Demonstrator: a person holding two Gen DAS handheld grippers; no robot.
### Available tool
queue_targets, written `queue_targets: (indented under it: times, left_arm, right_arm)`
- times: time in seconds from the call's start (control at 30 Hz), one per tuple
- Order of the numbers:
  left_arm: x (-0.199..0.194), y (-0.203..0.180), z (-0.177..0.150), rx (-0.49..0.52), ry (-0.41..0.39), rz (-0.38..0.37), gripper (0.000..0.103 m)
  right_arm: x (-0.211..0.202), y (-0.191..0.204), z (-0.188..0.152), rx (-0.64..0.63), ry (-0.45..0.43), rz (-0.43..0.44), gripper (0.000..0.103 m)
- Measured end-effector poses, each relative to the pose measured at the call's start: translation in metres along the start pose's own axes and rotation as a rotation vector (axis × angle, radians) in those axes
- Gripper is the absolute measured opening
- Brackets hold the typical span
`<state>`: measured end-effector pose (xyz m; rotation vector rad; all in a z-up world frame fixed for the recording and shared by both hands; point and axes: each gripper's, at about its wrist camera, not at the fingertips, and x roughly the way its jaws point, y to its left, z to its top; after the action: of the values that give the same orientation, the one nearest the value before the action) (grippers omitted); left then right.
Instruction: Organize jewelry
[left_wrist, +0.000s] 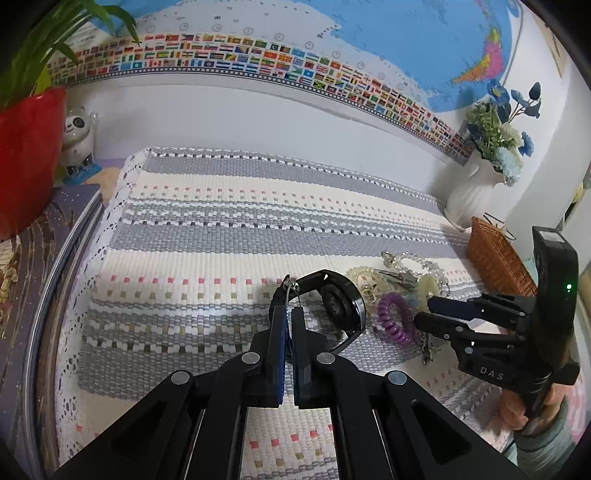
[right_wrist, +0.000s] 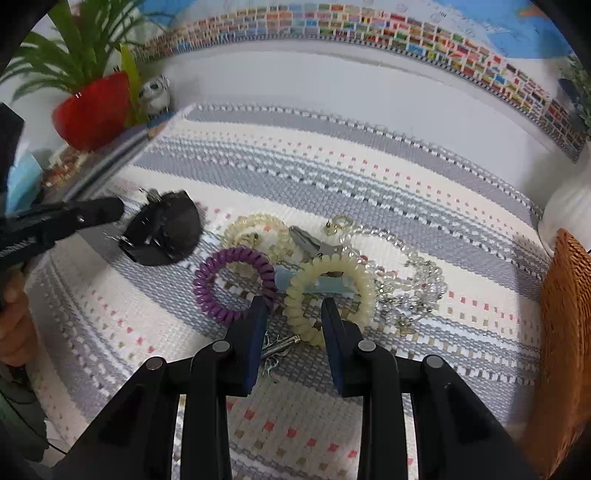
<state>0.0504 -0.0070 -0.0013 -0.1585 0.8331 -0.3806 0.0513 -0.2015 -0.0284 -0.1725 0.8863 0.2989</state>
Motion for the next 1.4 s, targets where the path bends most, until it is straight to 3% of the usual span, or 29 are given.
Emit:
queue_targets:
  times: [0.13,0.27,0.53,0.8,0.97,1.03,1.1,1.23,1.33,1.4]
  left_arm:
    - [0.009,-0.003,0.001,0.001,0.019,0.018,0.002]
    - [0.008,-0.007,0.0,0.024,-0.01,0.063,0.002]
    - [-0.028,-0.022,0.009,0.083,-0.123,0.056,0.002]
    - [-0.056,-0.041,0.016,0.12,-0.157,-0.011,0.002]
    - [-0.061,-0.039,0.021,0.123,-0.141,0.011,0.002]
    - [-0.049,-0.026,0.022,0.081,-0.089,0.014,0.007]
    - [-0.032,-0.013,0.021,0.038,-0.012,0.0,0.03]
    - [-0.015,-0.006,0.015,0.004,0.043,-0.046,0.034]
    - [-0.011,-0.008,0.016,0.017,0.04,-0.01,0.043]
    - [-0.008,-0.011,0.016,0.04,0.029,0.043,0.044]
  right_arm:
    - [0.004,0.006,0.001,-0.031,0.016,-0.038,0.014]
    - [0.002,0.01,-0.002,-0.051,0.001,-0.05,0.011]
    - [-0.031,0.0,-0.004,-0.02,-0.092,0.021,0.011]
    - [-0.074,-0.008,-0.008,0.03,-0.168,0.088,0.011]
    - [-0.102,-0.012,-0.014,0.034,-0.22,0.075,0.011]
    - [-0.106,-0.015,-0.018,0.038,-0.224,0.07,0.011]
    - [-0.106,-0.017,-0.021,0.044,-0.221,0.078,0.011]
    - [-0.099,-0.02,-0.025,0.054,-0.206,0.09,0.011]
    - [-0.093,-0.022,-0.024,0.061,-0.198,0.103,0.011]
    - [-0.089,-0.022,-0.023,0.06,-0.194,0.112,0.011]
